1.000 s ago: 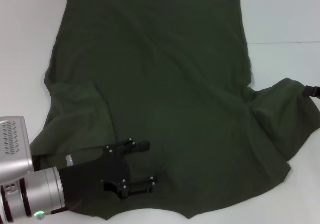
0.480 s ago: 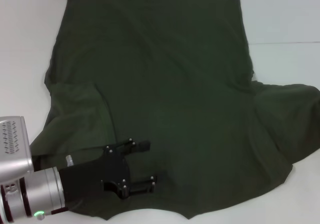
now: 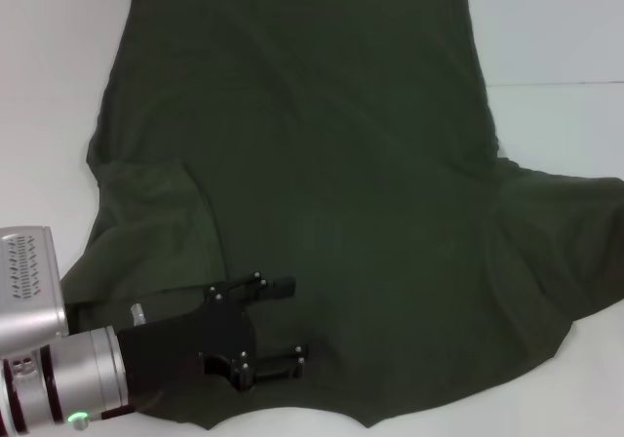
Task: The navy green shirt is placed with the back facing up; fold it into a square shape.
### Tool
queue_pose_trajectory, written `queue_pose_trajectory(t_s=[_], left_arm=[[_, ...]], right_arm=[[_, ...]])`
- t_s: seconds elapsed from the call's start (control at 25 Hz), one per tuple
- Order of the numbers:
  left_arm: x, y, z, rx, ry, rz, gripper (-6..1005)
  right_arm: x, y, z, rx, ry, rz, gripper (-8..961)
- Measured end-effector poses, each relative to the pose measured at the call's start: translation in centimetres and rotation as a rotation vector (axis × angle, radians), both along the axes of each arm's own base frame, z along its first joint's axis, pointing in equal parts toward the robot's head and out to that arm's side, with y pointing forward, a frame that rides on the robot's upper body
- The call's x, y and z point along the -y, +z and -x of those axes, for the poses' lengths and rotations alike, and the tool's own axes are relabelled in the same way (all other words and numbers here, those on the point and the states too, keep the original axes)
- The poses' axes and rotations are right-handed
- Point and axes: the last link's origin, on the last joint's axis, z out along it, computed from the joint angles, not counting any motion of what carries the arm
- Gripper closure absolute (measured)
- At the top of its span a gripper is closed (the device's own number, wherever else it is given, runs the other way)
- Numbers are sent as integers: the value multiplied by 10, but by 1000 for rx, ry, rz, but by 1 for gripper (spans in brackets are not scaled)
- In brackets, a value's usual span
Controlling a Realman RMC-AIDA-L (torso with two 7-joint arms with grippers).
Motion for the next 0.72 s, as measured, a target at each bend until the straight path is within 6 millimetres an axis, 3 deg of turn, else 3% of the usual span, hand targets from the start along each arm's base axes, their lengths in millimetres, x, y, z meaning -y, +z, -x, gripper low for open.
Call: queue_pose_trajectory(t_s=[0.72], left_arm=[[0,0,1,7,21,-1,169]], right_arm=[[-32,4,26,32,80,-11,869]])
